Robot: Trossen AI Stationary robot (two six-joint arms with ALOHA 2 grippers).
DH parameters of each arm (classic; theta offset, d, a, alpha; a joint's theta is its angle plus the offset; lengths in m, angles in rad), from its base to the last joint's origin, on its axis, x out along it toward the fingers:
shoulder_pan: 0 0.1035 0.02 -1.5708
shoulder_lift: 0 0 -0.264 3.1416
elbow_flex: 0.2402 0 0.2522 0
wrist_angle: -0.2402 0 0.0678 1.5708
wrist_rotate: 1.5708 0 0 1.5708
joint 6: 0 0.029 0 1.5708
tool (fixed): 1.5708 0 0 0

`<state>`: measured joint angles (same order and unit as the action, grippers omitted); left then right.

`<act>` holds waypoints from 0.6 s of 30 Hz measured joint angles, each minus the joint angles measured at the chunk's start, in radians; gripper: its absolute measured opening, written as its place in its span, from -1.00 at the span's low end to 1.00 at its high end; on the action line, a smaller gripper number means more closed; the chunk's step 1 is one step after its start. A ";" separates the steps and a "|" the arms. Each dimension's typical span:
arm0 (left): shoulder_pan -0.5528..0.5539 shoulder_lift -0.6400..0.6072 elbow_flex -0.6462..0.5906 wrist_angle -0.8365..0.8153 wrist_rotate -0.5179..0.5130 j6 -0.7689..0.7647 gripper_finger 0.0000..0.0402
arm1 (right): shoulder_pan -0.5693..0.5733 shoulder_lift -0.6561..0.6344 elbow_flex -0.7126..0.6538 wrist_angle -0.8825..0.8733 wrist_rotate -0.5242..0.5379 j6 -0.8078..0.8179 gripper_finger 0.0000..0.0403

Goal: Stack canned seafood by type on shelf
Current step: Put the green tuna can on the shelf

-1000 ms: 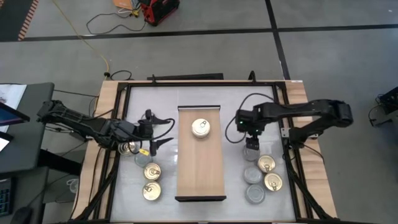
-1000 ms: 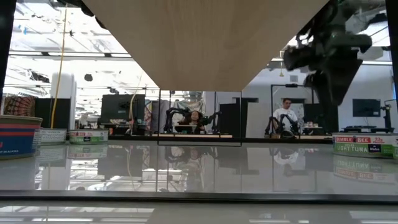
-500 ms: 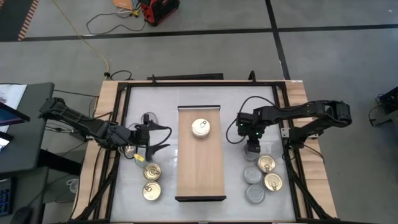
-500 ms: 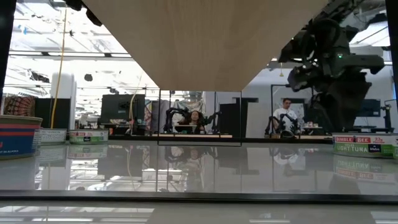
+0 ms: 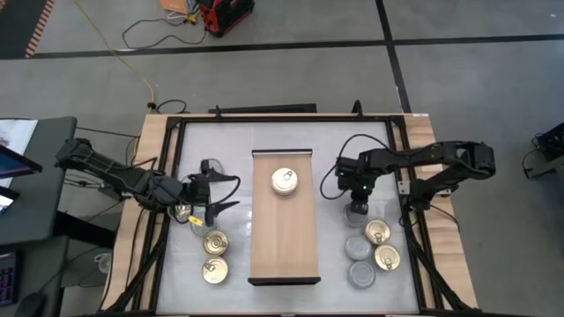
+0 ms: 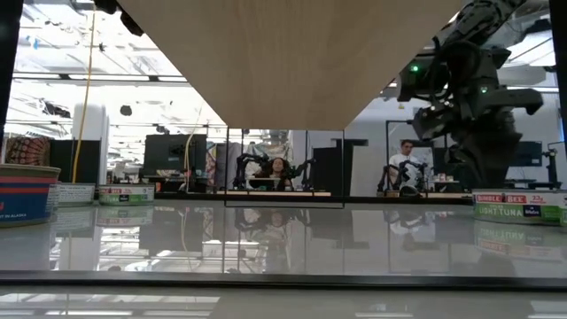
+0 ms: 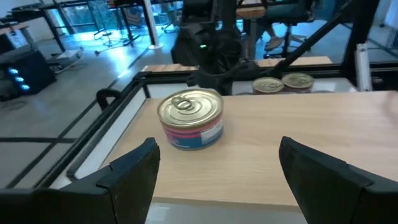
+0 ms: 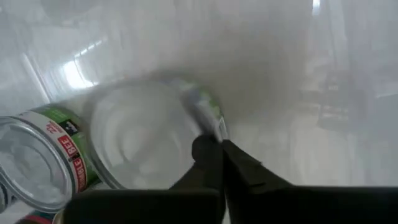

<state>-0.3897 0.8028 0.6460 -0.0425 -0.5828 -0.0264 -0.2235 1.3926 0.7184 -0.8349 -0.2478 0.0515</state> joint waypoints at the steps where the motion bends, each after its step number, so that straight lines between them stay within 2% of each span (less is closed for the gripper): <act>1: 0.000 0.000 0.000 -0.002 0.001 -0.002 0.57 | -0.011 -0.001 0.000 0.000 0.000 0.004 -0.93; 7: 0.000 0.000 0.000 -0.030 0.001 -0.006 0.57 | -0.074 0.001 -0.001 0.001 0.024 0.008 -0.87; 14: 0.000 0.001 0.000 -0.046 0.001 -0.003 0.57 | -0.137 0.002 -0.005 -0.001 0.067 0.012 -0.94; 18: 0.000 0.001 0.000 -0.049 0.001 -0.001 0.57 | -0.170 0.002 0.002 -0.013 0.122 0.027 -0.80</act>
<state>-0.3897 0.8036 0.6460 -0.0912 -0.5819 -0.0277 -0.3936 1.3945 0.7207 -0.8477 -0.1256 0.0784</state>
